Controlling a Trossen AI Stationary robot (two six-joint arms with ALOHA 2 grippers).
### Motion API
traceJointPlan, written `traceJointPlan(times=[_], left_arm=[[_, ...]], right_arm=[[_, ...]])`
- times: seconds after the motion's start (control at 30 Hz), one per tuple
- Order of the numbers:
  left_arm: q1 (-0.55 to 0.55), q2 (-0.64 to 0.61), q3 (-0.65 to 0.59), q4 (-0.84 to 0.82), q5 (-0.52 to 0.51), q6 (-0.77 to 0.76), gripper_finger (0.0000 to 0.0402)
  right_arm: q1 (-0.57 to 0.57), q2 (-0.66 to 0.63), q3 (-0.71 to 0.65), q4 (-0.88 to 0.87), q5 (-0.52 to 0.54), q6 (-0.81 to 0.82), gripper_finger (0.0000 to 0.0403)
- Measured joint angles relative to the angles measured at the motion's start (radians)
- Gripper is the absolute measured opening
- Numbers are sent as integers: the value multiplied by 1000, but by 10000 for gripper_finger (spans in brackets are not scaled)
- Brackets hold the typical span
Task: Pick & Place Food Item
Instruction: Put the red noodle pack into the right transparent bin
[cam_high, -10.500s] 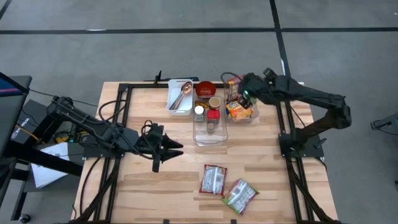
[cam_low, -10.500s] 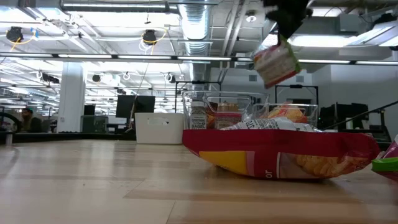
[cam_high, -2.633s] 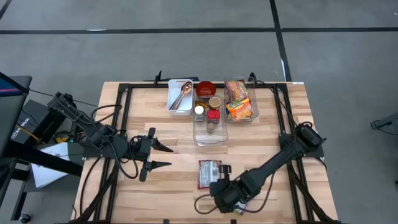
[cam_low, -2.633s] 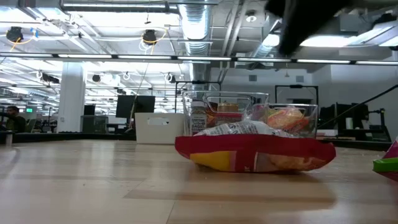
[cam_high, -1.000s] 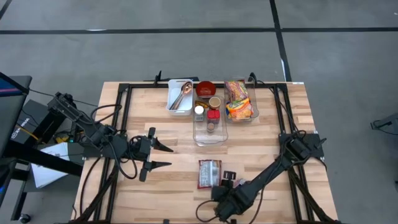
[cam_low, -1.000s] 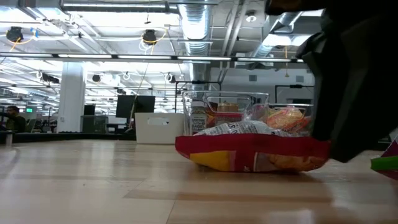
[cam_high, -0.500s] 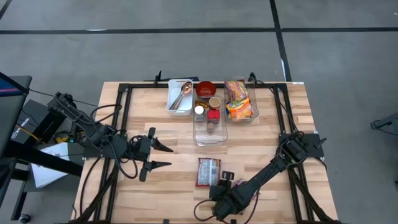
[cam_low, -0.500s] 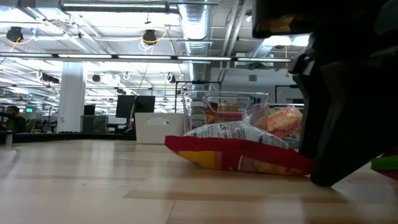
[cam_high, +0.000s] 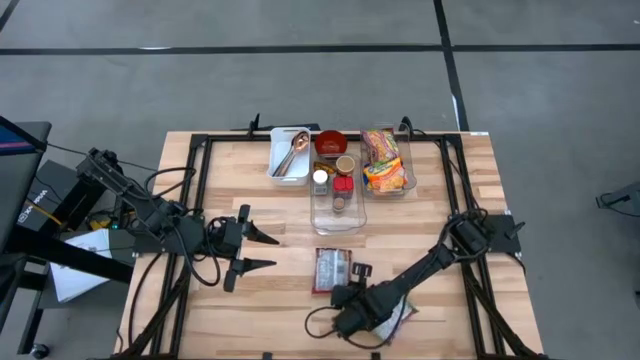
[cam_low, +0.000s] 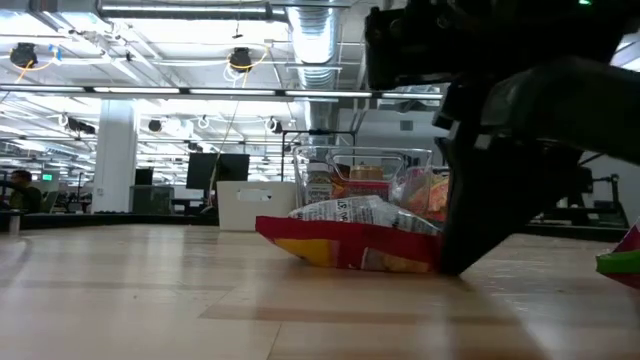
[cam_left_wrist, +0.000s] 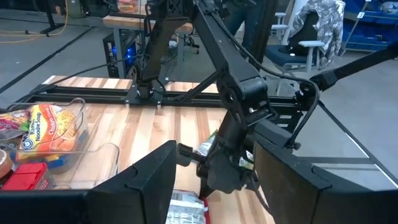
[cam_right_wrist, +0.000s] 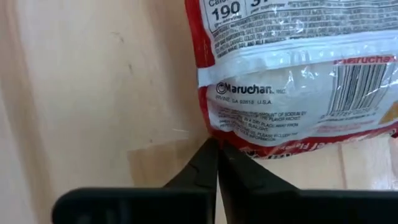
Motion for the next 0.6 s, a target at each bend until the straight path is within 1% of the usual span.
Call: traceJointPlan(times=[0.13,0.27,0.4,0.6], left_arm=[[0,0,0,0,0,0,208],[0,0,0,0,0,4,208],[0,0,0,3,0,5,208],[0,0,0,25,0,6,208]], right_arm=[[1,-63,4,-28,-37,-25,1],[22,-194,19,-63,-41,-15,1],[24,-322,19,-130,-46,64,0],[-3,-483,19,-313,-44,227,0]])
